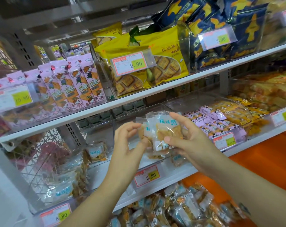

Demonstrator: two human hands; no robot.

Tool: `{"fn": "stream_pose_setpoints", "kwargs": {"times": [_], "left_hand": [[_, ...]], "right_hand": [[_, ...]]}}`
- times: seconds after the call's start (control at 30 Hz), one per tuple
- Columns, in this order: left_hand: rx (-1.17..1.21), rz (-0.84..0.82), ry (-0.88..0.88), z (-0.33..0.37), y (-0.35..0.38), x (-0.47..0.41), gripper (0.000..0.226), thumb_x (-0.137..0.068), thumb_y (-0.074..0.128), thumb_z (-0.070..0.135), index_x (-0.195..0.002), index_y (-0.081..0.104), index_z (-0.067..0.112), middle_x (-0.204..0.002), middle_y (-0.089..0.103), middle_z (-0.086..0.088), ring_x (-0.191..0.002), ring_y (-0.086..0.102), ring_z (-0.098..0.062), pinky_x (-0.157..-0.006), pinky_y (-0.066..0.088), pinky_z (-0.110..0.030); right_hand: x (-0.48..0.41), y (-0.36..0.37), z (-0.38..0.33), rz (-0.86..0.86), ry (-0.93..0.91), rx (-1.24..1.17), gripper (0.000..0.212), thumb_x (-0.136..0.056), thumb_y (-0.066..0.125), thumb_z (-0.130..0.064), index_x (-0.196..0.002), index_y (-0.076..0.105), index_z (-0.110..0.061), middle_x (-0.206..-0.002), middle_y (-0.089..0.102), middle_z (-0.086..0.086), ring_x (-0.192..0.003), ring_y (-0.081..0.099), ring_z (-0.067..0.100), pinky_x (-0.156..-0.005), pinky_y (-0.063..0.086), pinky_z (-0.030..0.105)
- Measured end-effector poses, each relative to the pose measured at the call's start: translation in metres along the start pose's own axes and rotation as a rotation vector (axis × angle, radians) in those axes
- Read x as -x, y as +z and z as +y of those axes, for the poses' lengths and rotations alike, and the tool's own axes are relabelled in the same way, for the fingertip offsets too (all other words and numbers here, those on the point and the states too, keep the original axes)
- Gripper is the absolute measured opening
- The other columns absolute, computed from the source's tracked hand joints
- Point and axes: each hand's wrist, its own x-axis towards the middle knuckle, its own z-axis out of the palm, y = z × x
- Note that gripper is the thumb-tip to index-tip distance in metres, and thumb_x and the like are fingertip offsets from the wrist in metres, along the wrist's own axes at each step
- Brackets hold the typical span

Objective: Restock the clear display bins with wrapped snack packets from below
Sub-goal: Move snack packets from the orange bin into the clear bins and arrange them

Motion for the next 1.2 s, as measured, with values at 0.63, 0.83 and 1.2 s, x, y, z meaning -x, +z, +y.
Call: {"fn": "stream_pose_setpoints", "kwargs": {"times": [0.63,0.83,1.2], "left_hand": [[0.228,-0.175,-0.163,0.013,0.000,0.005,0.031,-0.085,0.061,-0.003,-0.111,0.060,0.015,-0.090,0.071,0.000,-0.076,0.067,-0.010,-0.061,0.051,-0.020],[0.135,-0.180,-0.102,0.013,-0.037,0.020,0.057,-0.083,0.063,-0.008,-0.125,0.045,0.027,-0.115,0.063,0.000,-0.095,0.068,-0.014,-0.075,0.054,-0.024],[-0.270,-0.201,-0.033,-0.021,-0.128,0.064,0.111,-0.081,0.073,0.018,-0.134,-0.012,0.066,-0.114,0.046,0.030,-0.103,0.060,-0.001,-0.088,0.052,-0.032]], "right_hand": [[0.026,0.017,0.008,-0.302,-0.177,0.897,0.079,-0.095,0.033,-0.052,-0.113,-0.043,-0.060,-0.143,-0.041,-0.025,-0.130,-0.035,-0.009,-0.115,-0.001,0.028],[0.023,0.025,0.005,-0.346,-0.261,0.652,0.077,-0.095,0.051,-0.031,-0.130,-0.003,-0.073,-0.149,-0.018,-0.035,-0.141,0.004,-0.009,-0.111,0.033,0.034],[0.000,0.121,0.007,-0.524,-0.320,1.114,0.066,-0.076,0.076,-0.037,-0.131,0.041,-0.042,-0.117,0.041,-0.024,-0.109,0.041,-0.009,-0.093,0.036,0.012]]}}
